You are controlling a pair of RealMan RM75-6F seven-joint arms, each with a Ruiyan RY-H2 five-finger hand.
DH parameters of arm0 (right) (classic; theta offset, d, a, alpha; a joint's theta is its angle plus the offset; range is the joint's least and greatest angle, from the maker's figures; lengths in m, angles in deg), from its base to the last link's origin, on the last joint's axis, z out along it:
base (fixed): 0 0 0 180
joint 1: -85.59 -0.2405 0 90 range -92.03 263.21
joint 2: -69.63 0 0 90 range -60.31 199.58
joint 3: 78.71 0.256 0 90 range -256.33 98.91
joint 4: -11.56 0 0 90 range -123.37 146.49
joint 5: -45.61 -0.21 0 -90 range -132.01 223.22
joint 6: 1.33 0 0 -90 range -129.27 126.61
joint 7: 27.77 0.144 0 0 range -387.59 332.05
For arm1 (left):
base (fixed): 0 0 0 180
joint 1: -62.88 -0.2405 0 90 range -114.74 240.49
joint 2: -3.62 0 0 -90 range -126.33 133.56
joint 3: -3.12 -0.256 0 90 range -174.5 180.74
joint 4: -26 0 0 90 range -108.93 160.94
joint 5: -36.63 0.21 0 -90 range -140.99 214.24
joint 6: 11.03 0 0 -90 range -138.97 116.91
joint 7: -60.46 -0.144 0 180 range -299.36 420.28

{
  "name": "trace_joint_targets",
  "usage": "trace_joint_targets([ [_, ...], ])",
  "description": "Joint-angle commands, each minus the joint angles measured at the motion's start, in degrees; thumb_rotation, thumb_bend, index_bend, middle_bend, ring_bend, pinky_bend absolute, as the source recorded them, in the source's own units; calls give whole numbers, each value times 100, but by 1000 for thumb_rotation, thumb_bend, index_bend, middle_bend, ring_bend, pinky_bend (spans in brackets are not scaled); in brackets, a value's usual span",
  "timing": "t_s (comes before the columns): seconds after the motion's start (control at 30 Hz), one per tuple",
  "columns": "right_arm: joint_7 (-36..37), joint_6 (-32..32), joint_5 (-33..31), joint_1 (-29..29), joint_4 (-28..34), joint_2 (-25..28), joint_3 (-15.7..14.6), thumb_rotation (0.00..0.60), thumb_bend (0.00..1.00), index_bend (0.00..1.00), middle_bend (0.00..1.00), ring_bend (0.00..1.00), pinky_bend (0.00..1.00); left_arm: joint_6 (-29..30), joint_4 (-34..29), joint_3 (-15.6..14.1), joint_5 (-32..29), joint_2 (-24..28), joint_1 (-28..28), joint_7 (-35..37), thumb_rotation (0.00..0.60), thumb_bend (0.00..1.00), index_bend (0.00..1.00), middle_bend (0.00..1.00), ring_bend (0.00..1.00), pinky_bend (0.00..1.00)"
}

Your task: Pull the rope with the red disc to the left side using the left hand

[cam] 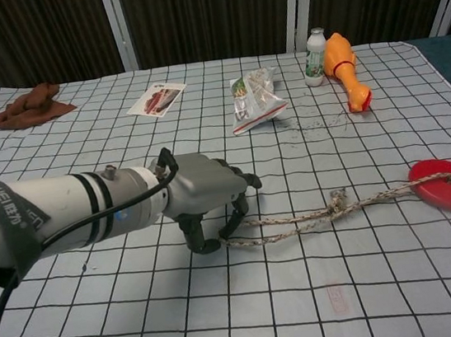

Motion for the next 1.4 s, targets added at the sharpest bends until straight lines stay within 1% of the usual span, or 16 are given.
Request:
trace_joint_targets([
  [0.03, -14, 6, 5, -6, 8, -3, -4, 600, 246, 0, 0, 0, 0, 4, 27, -29, -1, -15, -3, 1, 600, 414, 551, 0, 0, 0],
  [0.13, -22, 5, 5, -7, 15, -2, -4, 600, 246, 0, 0, 0, 0, 7, 44, -54, 1, -27, -10, 1, 600, 425, 558, 0, 0, 0],
  [0.2, -25, 5, 1, -5, 16, 0, -5, 600, 245, 0, 0, 0, 0, 11, 53, -67, 9, -33, -15, 6, 600, 454, 586, 0, 0, 0],
  [0.27, -24, 5, -7, -4, 10, 0, -2, 600, 246, 0, 0, 0, 0, 49, 68, -74, 59, -45, -46, 43, 600, 538, 661, 0, 0, 0],
  [0.3, -22, 3, -13, -1, 9, 6, 0, 600, 246, 0, 0, 0, 0, 153, 63, -28, 111, -28, -99, 123, 600, 571, 686, 0, 0, 0],
  [0.33, -21, -1, -9, -1, 16, 13, 0, 600, 246, 0, 0, 0, 0, 220, 44, -11, 173, -7, -138, 172, 600, 624, 731, 0, 0, 0],
  [0.43, -32, -9, 3, -6, 42, 23, 3, 600, 245, 0, 0, 0, 0, 379, -9, 25, 351, 75, -243, 287, 600, 709, 822, 0, 0, 1],
  [0.6, -106, -9, 41, -29, 122, 41, -3, 600, 245, 0, 0, 0, 0, 591, -294, 40, 409, 426, -374, 309, 600, 727, 853, 0, 0, 6],
  [0.73, -179, -75, 116, -41, 223, 71, 2, 600, 245, 0, 0, 0, 0, 951, -629, -54, 450, 915, -585, 273, 600, 751, 861, 0, 0, 24],
  [0.87, -242, -114, 168, -39, 292, 87, -15, 600, 245, 0, 0, 0, 0, 1605, -824, -223, 560, 1502, -1042, 382, 600, 757, 866, 0, 0, 49],
  [1.0, -238, -123, 172, -38, 288, 58, -23, 600, 246, 0, 0, 0, 0, 2406, -660, -396, 738, 2085, -1729, 724, 600, 763, 869, 15, 0, 62],
  [1.07, -237, -110, 187, -47, 269, 29, -36, 600, 245, 0, 0, 0, 0, 2667, -528, -445, 724, 2313, -2031, 895, 600, 771, 869, 17, 0, 66],
  [1.23, -232, -75, 210, -68, 202, -49, -64, 600, 245, 0, 0, 0, 0, 2881, -221, -605, 700, 2954, -2784, 1493, 600, 785, 870, 17, 0, 70],
  [1.33, -243, -83, 219, -74, 192, -66, -64, 600, 246, 0, 0, 0, 0, 3014, -34, -592, 764, 3202, -3196, 1928, 600, 785, 870, 23, 0, 66],
  [1.4, -252, -92, 232, -76, 195, -73, -67, 600, 245, 0, 0, 0, 0, 3083, 83, -532, 781, 3333, -3440, 2198, 600, 789, 870, 28, 0, 64],
])
